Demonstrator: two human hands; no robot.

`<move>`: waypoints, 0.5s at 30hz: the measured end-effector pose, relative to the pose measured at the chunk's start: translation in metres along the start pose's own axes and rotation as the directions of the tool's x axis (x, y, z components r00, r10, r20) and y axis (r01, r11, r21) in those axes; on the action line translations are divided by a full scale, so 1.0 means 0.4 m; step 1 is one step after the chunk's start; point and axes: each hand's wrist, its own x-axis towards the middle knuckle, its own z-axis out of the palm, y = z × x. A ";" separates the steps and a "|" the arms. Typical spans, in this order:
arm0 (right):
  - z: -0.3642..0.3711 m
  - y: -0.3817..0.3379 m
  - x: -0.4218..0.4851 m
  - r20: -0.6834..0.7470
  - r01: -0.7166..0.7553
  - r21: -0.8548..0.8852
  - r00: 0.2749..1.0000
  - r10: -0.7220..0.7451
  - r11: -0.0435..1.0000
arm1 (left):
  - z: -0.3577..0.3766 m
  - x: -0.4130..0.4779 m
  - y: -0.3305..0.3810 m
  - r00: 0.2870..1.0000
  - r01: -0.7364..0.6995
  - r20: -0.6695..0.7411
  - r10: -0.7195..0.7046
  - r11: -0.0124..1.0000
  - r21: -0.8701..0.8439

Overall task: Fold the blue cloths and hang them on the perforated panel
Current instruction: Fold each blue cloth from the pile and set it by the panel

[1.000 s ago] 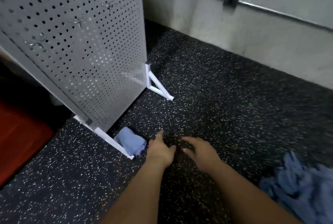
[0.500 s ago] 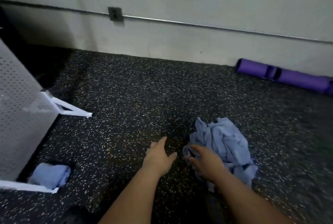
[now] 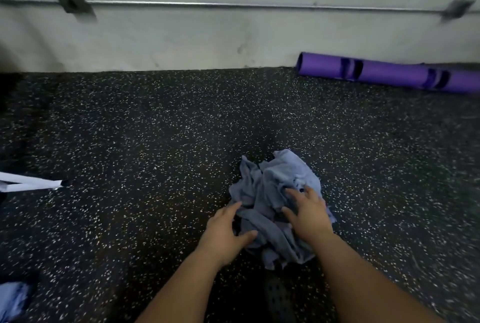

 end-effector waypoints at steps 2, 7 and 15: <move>0.002 -0.003 0.029 0.013 0.030 -0.062 0.999 -0.029 0.998 | 0.012 0.028 0.003 1.000 -0.011 -0.008 0.011 1.000 -0.001; 0.020 -0.034 0.078 0.031 0.061 -0.046 0.998 -0.060 0.997 | 0.023 0.070 0.004 1.000 -0.006 -0.011 0.007 1.000 0.007; -0.003 -0.056 0.099 -0.021 -0.022 0.007 1.000 0.022 1.000 | 0.001 0.078 0.022 1.000 -0.012 -0.021 0.012 1.000 0.009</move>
